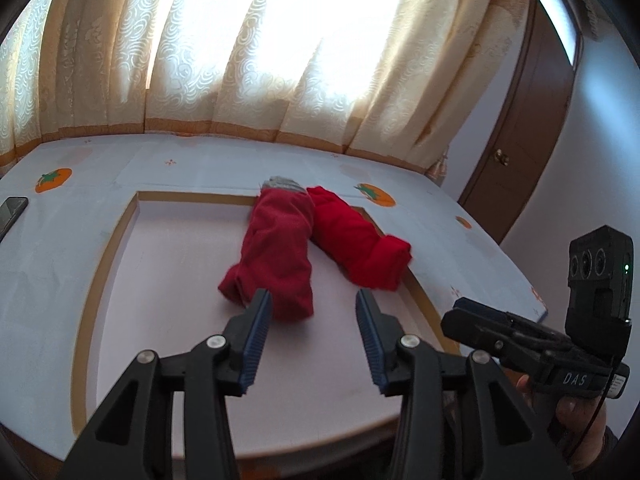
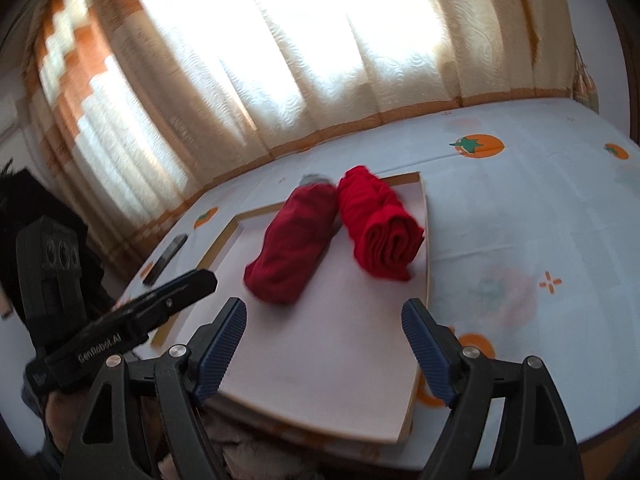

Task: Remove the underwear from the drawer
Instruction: 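Lower both red items into the tray and open both tools, then lower both tools back down into the open drawer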

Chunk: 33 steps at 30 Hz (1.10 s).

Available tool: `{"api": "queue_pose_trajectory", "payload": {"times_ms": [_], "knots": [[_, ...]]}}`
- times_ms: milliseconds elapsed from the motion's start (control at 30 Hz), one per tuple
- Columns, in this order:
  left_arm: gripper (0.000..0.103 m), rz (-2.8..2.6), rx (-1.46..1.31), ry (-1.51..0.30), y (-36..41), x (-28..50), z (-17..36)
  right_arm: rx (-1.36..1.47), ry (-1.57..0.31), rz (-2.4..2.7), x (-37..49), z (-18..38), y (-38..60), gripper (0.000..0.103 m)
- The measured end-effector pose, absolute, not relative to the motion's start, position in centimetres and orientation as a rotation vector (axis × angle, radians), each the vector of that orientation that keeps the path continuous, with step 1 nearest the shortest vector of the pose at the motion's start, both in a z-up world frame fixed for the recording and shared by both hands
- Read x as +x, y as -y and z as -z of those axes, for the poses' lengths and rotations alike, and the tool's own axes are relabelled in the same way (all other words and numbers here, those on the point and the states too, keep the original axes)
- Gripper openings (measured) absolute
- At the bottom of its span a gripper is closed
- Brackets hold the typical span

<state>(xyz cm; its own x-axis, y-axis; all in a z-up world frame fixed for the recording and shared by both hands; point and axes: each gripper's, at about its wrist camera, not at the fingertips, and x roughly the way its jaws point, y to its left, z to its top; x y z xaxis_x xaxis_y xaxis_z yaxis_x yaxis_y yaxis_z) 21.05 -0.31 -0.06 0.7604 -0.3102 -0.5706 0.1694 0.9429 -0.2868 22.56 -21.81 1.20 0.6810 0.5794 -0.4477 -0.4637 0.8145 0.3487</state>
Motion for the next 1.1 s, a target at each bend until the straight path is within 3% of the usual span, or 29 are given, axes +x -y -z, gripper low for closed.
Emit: {"api": "queue_pose_trajectory", "payload": {"times_ms": [600, 1100], "knots": [[0.045, 0.234, -0.119, -0.724, -4.5, 11.9, 3.5, 0.008, -0.569, -0.66, 12.7, 3.0, 22.2, 0.083], [0.045, 0.153, -0.103, -0.851, -7.6, 5.9, 8.6, -0.153, -0.594, -0.682, 9.3, 7.3, 20.5, 0.084]]}}
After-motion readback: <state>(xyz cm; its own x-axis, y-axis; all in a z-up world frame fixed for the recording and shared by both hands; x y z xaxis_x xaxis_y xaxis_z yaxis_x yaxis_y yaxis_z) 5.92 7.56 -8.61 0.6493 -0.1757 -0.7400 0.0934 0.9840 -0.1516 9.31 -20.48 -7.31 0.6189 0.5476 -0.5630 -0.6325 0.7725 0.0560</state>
